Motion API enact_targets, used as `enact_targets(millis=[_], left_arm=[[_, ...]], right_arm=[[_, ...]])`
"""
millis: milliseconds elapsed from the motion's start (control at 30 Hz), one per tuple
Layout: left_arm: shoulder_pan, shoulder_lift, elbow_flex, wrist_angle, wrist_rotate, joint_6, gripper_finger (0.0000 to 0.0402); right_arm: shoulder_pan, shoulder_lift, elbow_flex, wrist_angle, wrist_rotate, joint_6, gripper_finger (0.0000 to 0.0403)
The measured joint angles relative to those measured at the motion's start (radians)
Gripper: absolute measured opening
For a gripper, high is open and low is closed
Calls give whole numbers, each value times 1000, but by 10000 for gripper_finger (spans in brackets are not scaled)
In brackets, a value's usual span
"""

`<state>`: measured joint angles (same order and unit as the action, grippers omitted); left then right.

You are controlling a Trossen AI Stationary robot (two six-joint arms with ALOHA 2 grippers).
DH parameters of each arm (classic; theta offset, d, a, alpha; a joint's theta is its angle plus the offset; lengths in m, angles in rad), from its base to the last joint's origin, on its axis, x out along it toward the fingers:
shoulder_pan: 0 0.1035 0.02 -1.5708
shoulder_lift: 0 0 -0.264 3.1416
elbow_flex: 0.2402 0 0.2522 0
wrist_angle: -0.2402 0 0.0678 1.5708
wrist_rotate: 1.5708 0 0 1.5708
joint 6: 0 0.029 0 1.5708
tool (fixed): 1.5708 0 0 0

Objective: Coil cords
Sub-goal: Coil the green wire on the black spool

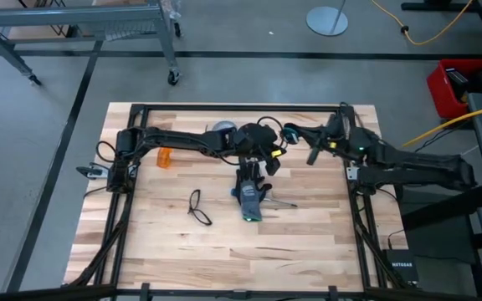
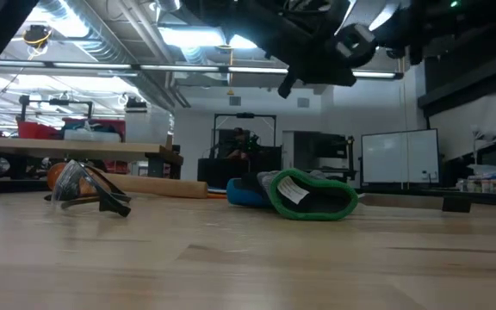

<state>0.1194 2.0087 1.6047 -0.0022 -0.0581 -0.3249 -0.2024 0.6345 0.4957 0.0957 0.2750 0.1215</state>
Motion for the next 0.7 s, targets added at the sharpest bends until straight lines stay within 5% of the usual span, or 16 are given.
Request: enact_targets(millis=[367, 700], left_arm=[[-15, 0, 0, 13, -1, -15, 0], [-14, 0, 0, 11, -1, -22, 0]], right_arm=[[-1, 251, 0, 188, 47, 0, 1], [-1, 352, 0, 189, 18, 10, 1]])
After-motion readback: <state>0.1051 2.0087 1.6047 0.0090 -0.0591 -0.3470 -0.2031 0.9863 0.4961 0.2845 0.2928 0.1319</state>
